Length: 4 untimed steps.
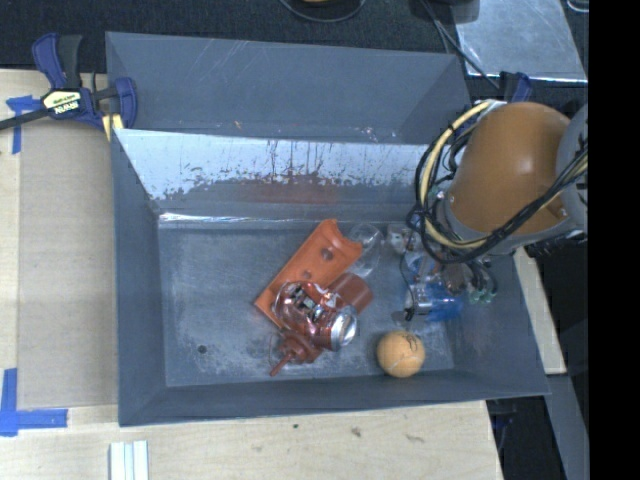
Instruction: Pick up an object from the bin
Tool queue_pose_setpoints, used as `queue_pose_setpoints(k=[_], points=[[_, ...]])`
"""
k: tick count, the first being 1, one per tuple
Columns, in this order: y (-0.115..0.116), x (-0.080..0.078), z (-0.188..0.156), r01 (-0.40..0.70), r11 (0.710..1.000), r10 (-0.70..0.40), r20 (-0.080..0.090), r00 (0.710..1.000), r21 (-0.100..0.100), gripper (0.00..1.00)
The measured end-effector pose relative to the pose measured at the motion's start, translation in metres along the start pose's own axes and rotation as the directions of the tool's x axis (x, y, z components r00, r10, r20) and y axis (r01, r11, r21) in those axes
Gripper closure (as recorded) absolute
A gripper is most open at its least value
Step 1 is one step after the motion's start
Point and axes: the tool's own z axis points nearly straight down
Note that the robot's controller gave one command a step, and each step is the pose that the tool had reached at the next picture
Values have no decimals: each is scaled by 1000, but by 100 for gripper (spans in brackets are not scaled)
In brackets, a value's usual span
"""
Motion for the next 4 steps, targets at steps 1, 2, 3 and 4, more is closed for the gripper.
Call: queue_pose_setpoints(k=[1, 2, 3, 4], points=[[25, -17, 56, 106, 994, -106, -1, 994, 0, 0], [35, -36, 93, -140, 990, 141, 2, 990, -1, 0], [74, -60, 85, 358, 934, -358, 16, 933, 5, 100], [74, -60, 86, 358, 934, -358, 16, 934, 4, 100]])
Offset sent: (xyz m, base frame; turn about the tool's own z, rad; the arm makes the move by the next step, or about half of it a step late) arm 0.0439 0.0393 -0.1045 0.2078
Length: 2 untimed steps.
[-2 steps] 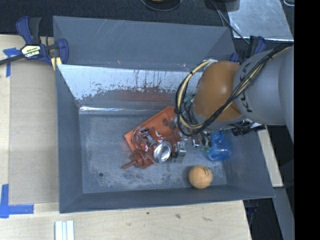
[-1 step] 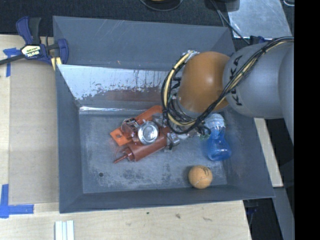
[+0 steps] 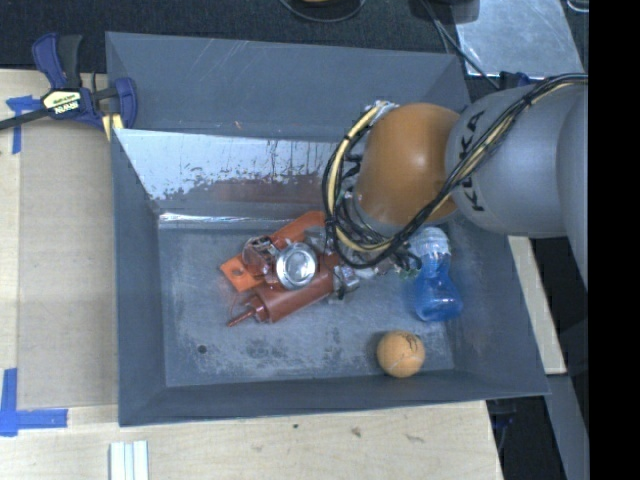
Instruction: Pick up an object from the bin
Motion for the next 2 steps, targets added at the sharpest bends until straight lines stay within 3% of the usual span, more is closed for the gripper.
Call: queue_pose_setpoints(k=[2], points=[[0, 0, 0, 0, 1000, 0, 0, 1000, 0, 100]])
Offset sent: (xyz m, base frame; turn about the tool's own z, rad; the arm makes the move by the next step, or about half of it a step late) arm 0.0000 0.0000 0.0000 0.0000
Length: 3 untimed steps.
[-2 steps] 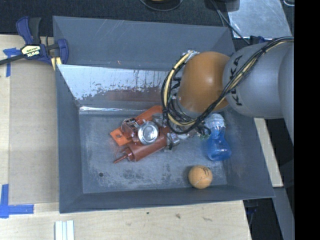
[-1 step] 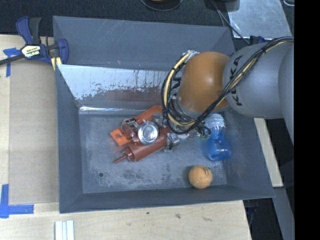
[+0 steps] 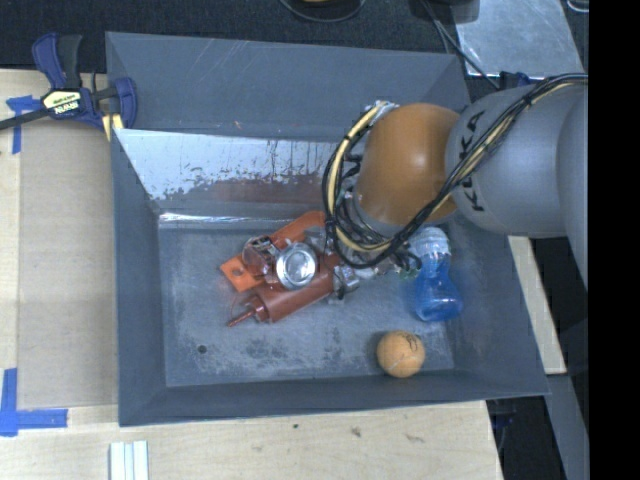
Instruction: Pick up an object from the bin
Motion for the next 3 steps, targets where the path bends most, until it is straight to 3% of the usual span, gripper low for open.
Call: queue_pose_setpoints(k=[3], points=[[0, 0, 0, 0, 1000, 0, 0, 1000, 0, 100]])
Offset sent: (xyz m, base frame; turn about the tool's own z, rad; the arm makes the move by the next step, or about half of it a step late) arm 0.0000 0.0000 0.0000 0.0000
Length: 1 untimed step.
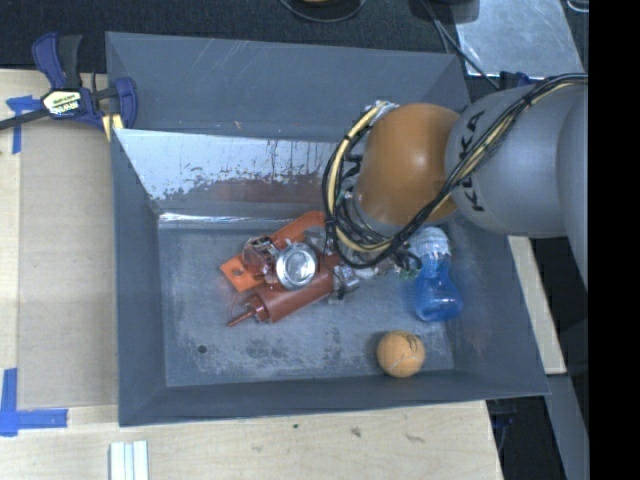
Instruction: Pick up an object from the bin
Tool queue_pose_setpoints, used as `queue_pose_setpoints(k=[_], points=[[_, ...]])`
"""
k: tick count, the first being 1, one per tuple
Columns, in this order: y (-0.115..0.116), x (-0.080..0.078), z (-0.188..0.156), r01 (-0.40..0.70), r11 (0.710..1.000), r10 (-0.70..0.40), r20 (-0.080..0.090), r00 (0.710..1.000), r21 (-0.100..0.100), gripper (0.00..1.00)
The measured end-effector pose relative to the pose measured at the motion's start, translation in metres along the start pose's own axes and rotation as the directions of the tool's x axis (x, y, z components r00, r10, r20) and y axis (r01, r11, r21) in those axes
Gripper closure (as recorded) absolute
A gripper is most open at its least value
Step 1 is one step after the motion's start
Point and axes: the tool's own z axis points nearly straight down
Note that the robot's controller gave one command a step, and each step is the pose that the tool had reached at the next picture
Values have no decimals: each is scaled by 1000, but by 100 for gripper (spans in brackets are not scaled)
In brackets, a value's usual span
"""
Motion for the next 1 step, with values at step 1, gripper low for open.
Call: queue_pose_setpoints(k=[1], points=[[0, 0, 0, 0, 1000, 0, 0, 1000, 0, 100]])
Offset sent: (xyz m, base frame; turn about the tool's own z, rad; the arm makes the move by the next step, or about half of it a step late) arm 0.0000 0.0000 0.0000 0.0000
